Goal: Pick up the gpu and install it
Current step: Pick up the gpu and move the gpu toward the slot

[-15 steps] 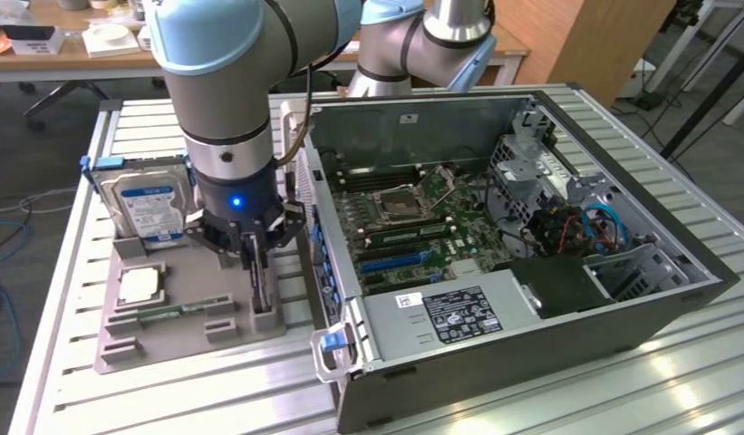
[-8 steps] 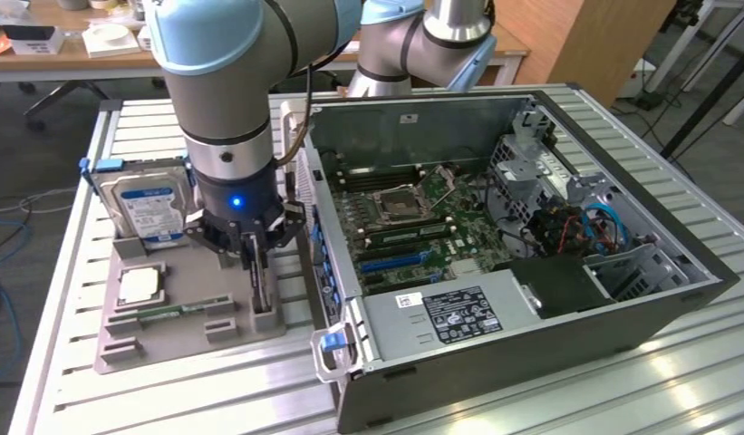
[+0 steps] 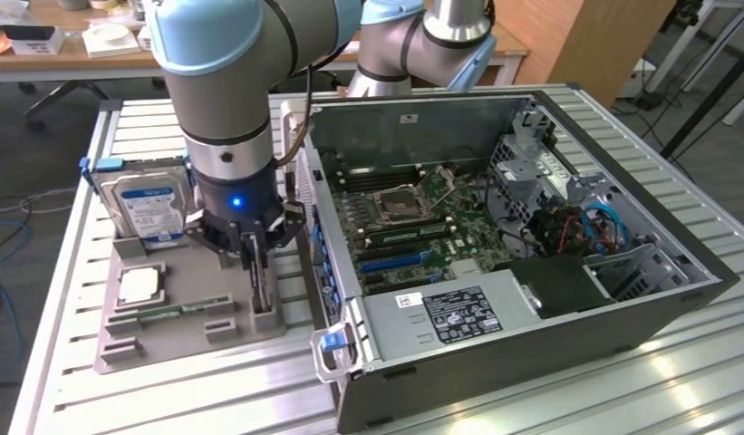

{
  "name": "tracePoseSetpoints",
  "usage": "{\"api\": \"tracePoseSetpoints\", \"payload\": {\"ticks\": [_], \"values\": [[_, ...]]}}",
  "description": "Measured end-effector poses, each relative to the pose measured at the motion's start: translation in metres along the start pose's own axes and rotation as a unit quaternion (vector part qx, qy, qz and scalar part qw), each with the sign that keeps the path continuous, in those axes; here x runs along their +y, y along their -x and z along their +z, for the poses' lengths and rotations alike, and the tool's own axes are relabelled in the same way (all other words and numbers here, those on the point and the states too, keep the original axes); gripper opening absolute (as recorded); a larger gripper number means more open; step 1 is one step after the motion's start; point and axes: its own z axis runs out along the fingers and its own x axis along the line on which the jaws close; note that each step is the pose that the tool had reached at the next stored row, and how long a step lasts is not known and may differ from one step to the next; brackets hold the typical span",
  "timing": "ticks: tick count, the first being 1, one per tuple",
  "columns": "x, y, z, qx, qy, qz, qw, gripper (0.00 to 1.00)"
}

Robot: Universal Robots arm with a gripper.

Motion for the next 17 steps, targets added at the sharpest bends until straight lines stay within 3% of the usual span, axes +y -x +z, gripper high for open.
{"api": "tracePoseSetpoints", "payload": {"ticks": [17], "values": [[0.0011,0.001,-0.0229,0.0001,-0.0001,0.0,1.0,0.27]]}}
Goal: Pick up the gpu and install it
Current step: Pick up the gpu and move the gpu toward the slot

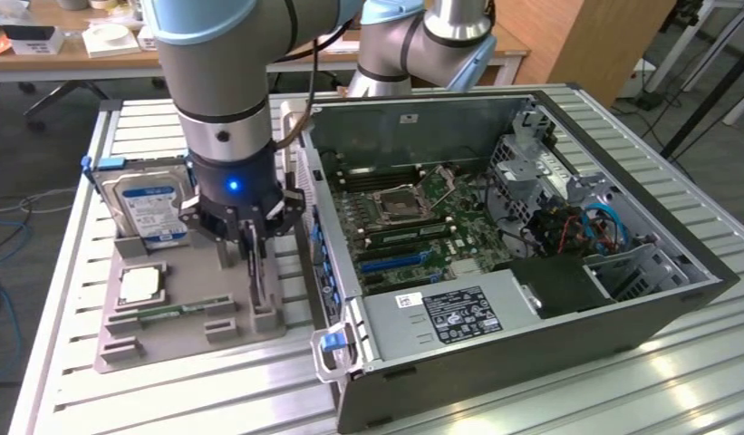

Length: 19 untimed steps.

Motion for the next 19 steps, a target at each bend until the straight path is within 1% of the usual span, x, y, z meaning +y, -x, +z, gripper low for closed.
{"api": "tracePoseSetpoints", "payload": {"ticks": [3,19], "values": [[0.0001,0.0001,-0.0034,0.0,0.0,0.0,1.0,0.27],[0.0001,0.0001,-0.0035,0.0001,0.0001,-0.001,1.0,0.27]]}}
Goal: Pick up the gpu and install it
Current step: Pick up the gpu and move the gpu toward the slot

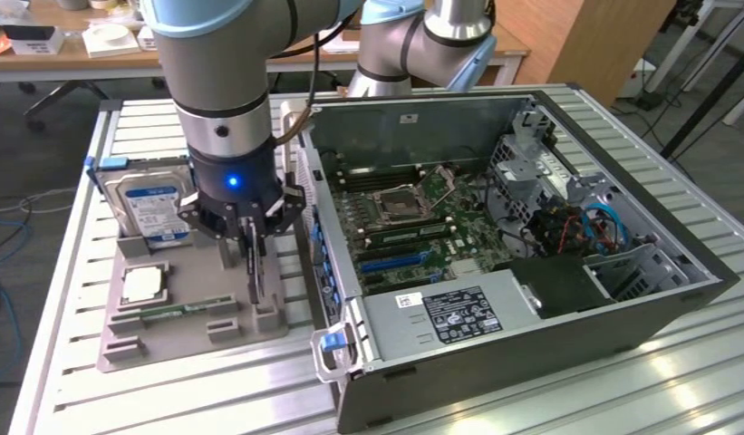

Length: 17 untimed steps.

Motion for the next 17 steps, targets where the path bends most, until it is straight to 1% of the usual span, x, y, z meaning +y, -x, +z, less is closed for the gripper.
{"api": "tracePoseSetpoints", "payload": {"ticks": [9,17], "values": [[0.0001,0.0,-0.0039,0.0005,0.0003,-0.011,0.9999,0.27],[0.0006,0.0,-0.0141,0.0008,0.0004,-0.017,0.9999,0.27]]}}
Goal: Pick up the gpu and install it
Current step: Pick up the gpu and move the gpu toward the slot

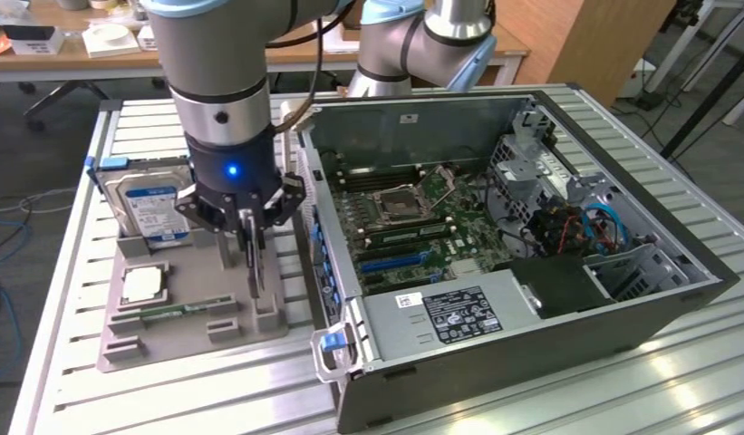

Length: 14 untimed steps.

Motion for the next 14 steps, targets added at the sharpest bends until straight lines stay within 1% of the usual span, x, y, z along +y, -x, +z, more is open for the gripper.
{"api": "tracePoseSetpoints", "payload": {"ticks": [14], "values": [[0.0017,0.001,-0.0353,0.0001,0.0001,-0.002,1.0,0.27]]}}
